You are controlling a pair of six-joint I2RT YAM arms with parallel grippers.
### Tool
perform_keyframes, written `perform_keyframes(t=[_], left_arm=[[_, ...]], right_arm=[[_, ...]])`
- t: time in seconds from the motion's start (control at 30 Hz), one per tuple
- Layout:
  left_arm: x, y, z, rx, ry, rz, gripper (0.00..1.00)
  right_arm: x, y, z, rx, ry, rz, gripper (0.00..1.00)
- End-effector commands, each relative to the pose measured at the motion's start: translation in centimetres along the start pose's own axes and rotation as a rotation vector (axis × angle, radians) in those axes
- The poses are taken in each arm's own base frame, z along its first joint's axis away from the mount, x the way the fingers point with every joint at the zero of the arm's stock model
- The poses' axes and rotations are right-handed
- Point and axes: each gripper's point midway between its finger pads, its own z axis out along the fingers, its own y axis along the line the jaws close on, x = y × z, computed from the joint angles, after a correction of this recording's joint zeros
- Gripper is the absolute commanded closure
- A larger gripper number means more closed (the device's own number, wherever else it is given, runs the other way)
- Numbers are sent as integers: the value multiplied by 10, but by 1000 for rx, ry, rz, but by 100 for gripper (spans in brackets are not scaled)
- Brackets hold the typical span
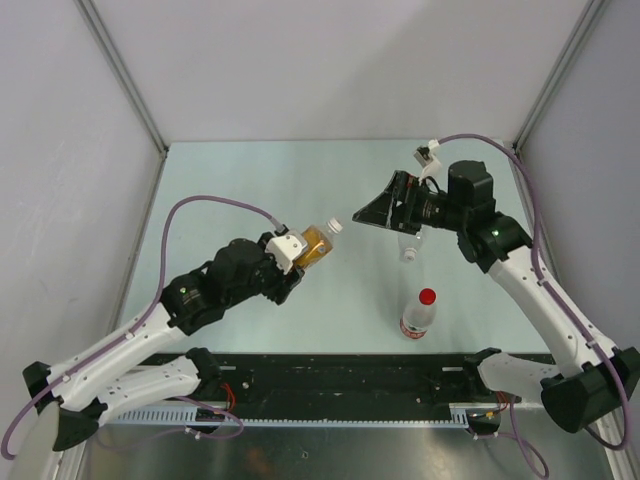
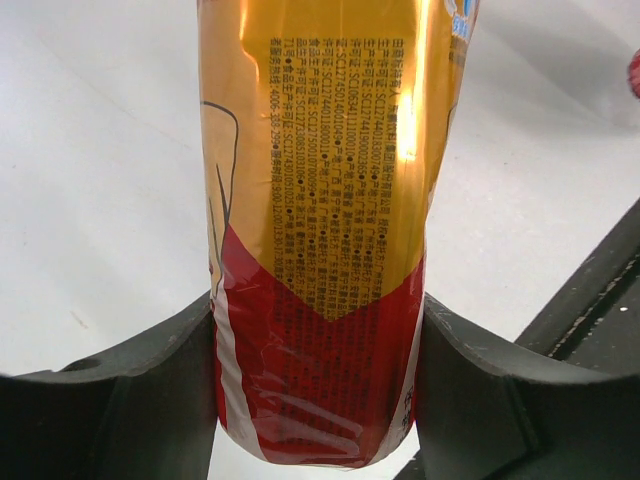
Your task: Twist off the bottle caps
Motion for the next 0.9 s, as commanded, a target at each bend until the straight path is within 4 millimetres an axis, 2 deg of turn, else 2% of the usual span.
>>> perform_keyframes(t=[0.0, 0.3, 0.53, 0.67, 0.87], left_arm=[[-9, 15, -5, -85, -12, 74, 100], [15, 3, 8, -94, 78, 161, 100], [26, -3, 19, -98, 137, 205, 100], [30, -4, 23, -109, 164, 219, 100], [32, -4, 24, -109, 169, 220, 100]], right_arm=[[7, -16, 7, 55, 46, 81, 1], [29, -41, 31, 77, 174, 168, 2], [44, -47, 47, 50, 262, 214, 24], [48, -45, 54, 28, 287, 234, 31], [60, -57, 60, 65, 325, 248, 40]])
